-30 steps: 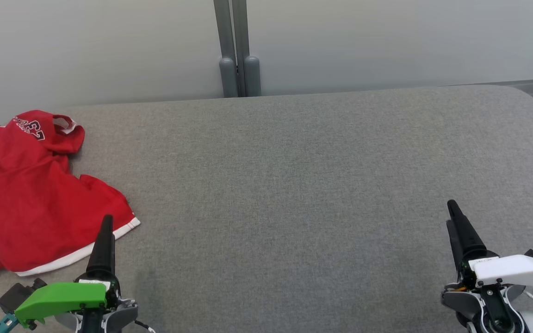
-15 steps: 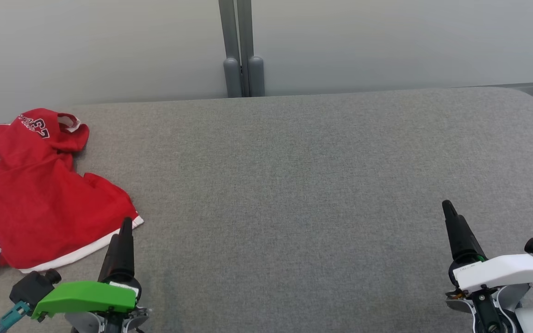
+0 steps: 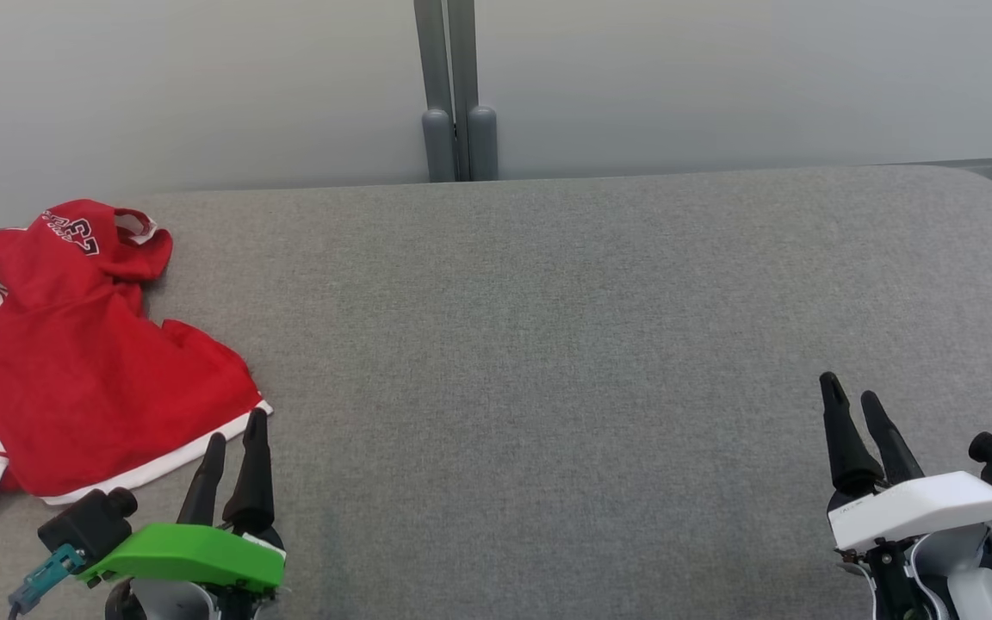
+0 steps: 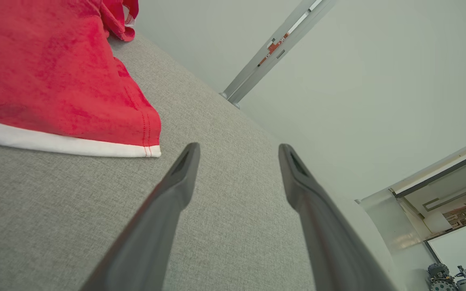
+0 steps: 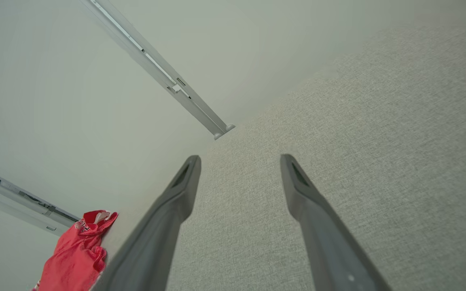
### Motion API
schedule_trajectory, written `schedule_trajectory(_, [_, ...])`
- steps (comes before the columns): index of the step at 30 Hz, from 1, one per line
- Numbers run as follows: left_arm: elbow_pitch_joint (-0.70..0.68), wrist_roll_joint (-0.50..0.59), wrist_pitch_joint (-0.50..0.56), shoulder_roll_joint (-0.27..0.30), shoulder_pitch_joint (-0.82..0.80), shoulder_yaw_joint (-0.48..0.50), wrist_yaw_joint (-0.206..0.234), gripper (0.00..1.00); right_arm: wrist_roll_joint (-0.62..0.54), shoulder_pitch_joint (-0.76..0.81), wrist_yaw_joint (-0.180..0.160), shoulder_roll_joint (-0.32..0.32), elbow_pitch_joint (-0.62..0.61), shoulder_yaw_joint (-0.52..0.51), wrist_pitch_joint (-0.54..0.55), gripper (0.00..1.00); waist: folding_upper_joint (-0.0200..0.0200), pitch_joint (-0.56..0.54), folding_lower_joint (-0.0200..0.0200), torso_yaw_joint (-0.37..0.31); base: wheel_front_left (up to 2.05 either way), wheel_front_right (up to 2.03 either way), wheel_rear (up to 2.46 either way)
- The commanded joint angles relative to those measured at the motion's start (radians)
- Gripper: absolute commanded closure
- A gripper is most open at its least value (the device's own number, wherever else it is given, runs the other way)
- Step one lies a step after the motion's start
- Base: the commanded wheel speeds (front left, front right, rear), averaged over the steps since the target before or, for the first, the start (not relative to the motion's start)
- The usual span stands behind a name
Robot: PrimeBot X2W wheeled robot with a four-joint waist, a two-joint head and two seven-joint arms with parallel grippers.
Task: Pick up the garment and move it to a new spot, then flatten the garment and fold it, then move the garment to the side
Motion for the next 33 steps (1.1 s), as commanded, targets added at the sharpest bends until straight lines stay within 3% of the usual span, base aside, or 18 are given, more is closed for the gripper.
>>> schedule_trajectory(1, [-0.01,0.048,-0.012,0.014,-0.009,-0.01,0.001,0.0,-0.047,-0.009,0.0,-0.01,-0.011,0.001,-0.013,0.0,0.0,0.0,0.0,0.001,0.0,0.0,0.0])
schedule_trajectory(16, [-0.021,0.253,-0.061,0.038,-0.011,-0.053,0.016,0.0,-0.27,0.002,0.001,-0.007,-0.019,-0.013,-0.061,0.0,0.0,-0.001,0.0,0.007,0.0,0.0,0.0])
schedule_trajectory(33, [-0.006,0.422,-0.105,0.054,0.002,-0.077,0.015,0.0,-0.431,0.022,0.001,-0.008,-0.004,-0.033,-0.105,0.0,0.0,0.003,0.0,0.012,0.0,0.0,0.0])
